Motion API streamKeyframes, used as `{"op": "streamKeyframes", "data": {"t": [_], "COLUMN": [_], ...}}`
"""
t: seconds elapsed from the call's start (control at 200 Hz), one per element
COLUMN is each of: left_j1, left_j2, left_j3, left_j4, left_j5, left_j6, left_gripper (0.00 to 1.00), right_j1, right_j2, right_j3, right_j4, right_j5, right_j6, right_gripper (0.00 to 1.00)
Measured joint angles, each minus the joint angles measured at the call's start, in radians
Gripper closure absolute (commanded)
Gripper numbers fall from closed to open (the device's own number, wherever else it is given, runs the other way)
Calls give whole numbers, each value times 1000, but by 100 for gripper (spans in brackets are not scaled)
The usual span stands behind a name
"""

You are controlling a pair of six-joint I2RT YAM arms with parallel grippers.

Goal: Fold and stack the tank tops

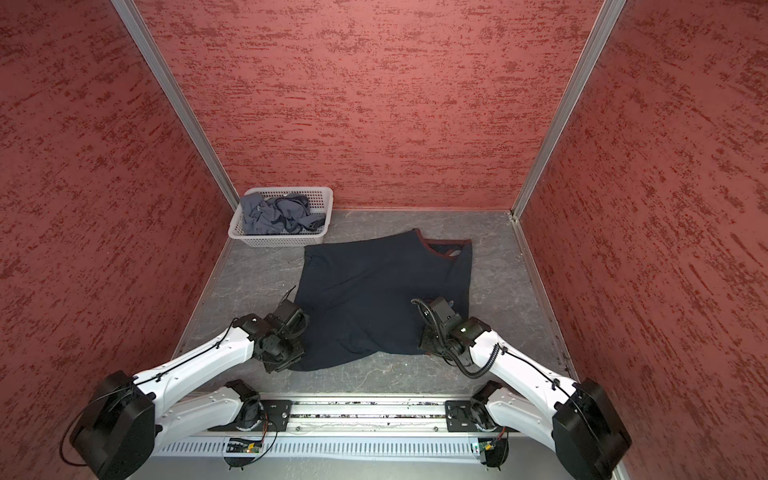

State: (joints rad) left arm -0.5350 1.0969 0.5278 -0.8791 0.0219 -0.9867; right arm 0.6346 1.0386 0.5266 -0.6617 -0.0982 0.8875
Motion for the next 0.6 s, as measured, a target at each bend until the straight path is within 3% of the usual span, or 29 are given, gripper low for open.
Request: {"op": "streamKeyframes", "data": {"t": [0.08, 0.245, 0.421, 0.601], "left_j1": [7, 19, 64, 202], "left_j2": [2, -2, -52, -16], "left_j3": [1, 32, 130, 251], "left_j4": [19, 27, 40, 153], "left_j5": [0, -3, -35, -35], "left_j6": [18, 55, 112, 193], "left_gripper": [84, 92, 99, 100], "right_j1": [6, 11, 11, -121], "right_j2": [1, 65, 120, 240], "right_j3": [-29, -11, 171, 407], "right_j4": [28, 58, -29, 3], "right_j5": [-30, -54, 40, 111], "right_j6": [16, 15, -80, -241], "right_gripper": [51, 77, 97, 100]}}
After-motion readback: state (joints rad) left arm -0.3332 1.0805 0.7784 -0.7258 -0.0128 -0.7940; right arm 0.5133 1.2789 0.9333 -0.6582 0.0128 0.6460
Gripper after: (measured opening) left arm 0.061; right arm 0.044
